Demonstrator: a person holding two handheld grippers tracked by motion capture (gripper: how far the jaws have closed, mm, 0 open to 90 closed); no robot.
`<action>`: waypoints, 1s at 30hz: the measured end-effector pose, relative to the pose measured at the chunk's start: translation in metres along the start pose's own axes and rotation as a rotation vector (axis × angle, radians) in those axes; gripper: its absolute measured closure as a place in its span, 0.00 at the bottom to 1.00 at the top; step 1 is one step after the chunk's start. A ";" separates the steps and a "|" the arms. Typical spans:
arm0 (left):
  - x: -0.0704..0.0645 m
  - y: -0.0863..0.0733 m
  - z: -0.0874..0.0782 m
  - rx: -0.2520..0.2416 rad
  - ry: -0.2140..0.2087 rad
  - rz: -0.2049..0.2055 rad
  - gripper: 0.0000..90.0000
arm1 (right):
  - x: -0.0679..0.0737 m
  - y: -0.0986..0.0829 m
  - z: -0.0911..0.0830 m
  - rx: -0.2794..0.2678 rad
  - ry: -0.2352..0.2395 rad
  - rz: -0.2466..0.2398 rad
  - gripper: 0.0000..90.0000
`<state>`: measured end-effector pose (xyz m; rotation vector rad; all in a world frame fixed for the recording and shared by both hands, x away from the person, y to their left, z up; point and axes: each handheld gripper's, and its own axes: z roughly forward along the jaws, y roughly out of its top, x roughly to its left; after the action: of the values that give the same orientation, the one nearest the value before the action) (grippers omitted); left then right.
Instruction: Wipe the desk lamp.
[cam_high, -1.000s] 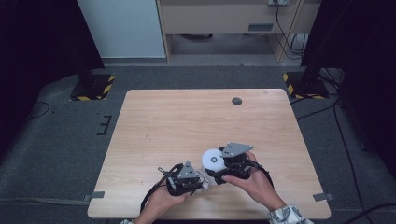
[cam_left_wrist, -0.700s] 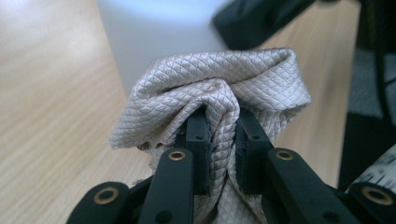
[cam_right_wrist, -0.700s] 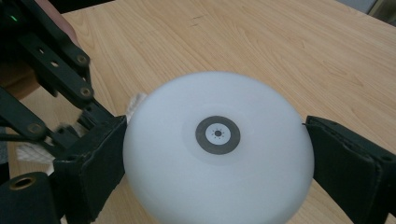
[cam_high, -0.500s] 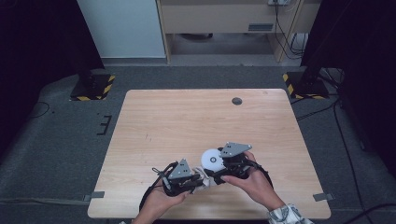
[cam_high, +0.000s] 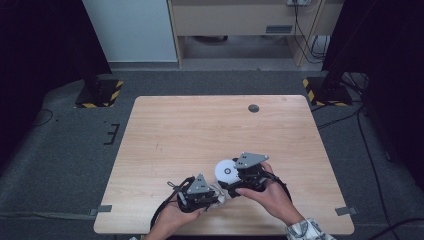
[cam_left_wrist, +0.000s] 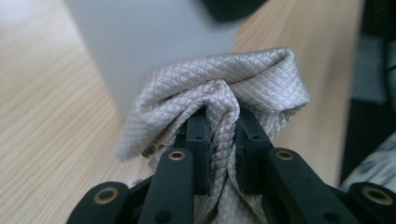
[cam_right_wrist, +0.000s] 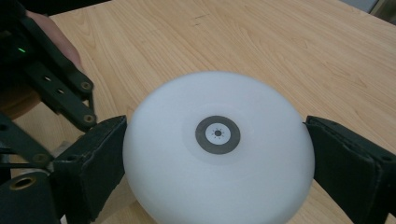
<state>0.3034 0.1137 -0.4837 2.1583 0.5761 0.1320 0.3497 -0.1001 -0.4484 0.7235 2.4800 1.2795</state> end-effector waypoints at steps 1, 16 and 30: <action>-0.003 0.002 -0.002 -0.017 -0.009 0.008 0.86 | 0.000 0.000 0.000 0.002 0.003 0.000 0.10; -0.012 0.008 0.005 -0.051 -0.044 0.032 0.86 | 0.004 0.003 0.004 0.004 0.015 -0.008 0.10; -0.013 -0.002 0.030 0.072 -0.046 0.043 0.86 | 0.006 0.005 0.006 0.009 0.023 -0.010 0.10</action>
<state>0.3002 0.0873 -0.5021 2.2385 0.5149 0.0864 0.3484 -0.0903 -0.4479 0.7007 2.5062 1.2810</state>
